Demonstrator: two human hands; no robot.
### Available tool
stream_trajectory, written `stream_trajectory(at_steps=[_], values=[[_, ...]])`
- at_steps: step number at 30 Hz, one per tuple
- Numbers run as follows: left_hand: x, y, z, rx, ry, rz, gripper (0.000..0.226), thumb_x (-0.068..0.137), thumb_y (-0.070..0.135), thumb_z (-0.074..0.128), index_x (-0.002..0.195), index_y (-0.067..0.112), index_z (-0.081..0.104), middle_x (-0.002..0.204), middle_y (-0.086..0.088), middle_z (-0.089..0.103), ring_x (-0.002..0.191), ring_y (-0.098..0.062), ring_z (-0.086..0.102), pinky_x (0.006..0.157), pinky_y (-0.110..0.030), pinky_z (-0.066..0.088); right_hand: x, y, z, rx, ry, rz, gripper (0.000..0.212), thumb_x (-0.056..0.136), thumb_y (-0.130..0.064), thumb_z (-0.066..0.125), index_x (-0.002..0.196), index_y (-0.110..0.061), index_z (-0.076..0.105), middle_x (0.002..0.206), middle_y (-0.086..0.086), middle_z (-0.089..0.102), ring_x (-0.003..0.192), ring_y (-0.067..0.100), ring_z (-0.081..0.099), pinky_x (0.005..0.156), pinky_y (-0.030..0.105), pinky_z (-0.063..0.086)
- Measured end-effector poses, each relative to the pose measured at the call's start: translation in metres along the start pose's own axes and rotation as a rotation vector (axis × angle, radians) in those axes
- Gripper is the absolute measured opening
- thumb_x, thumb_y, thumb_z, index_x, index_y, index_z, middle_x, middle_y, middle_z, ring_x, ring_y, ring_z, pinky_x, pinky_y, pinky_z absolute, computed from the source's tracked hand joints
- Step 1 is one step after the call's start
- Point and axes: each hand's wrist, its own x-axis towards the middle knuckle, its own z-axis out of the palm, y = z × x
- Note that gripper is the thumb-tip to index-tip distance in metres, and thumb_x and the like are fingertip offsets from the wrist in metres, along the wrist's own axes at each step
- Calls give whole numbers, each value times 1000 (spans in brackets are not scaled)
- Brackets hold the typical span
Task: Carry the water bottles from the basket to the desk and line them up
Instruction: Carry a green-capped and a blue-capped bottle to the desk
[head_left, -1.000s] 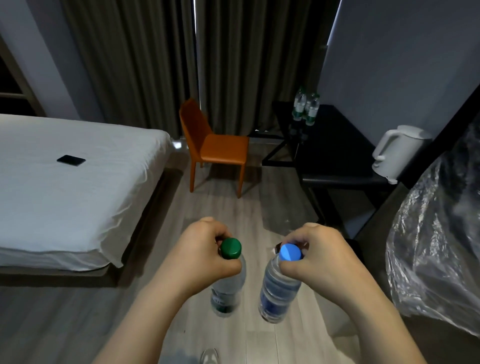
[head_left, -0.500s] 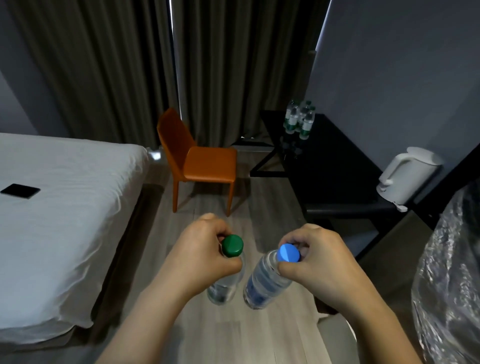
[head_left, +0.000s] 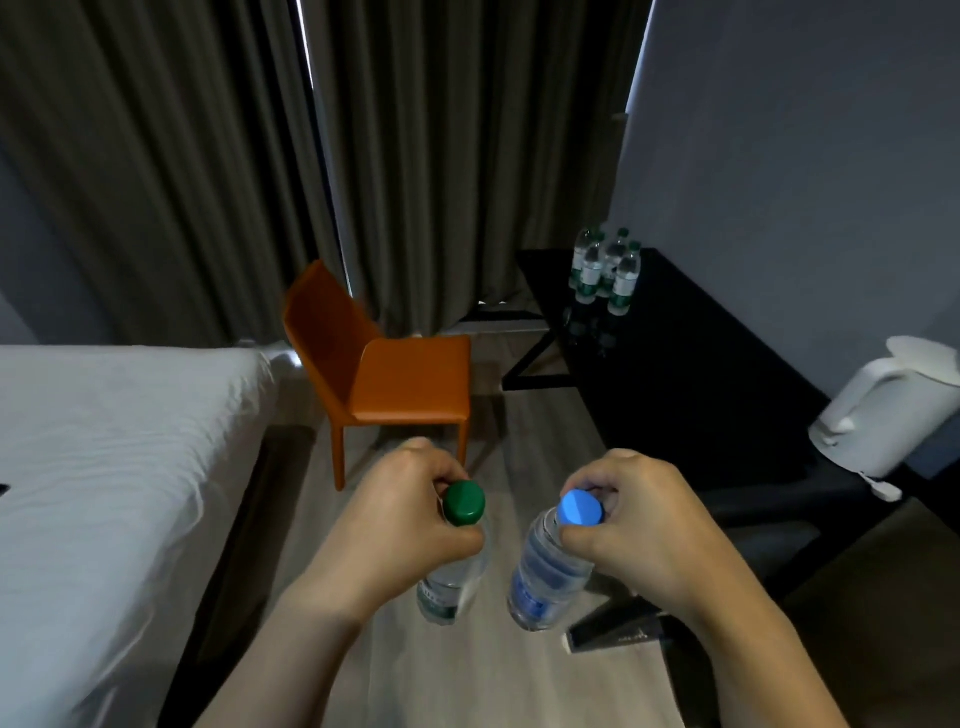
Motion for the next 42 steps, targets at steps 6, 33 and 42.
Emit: stream_trajectory(at_steps=[6,33,42], values=[[93,-5,3,25,8,35,24,61,23,77,81,28,65,84,13,53,73,-1,55,59,-12,43,90,17,-15,26,48,-3,16,61,-22,75,74,-27,67,83,-11,57,70,6,60,63,25,53],[523,-85,27,-100,-202,257,23,55,18,78,73,24,65,79,11,52,70,0,56,55,-10,42,443,60,-20,-13,198,279,17,66,-24,75,78,-33,67,86,-17,56,71,0,59,56,13,47],[621,-83,65,-120,-335,275,21,59,19,80,74,24,65,84,8,53,68,-6,58,55,-16,43,524,103,-38,43,188,358,17,64,-30,79,77,-32,69,87,-14,59,73,1,60,62,18,52]])
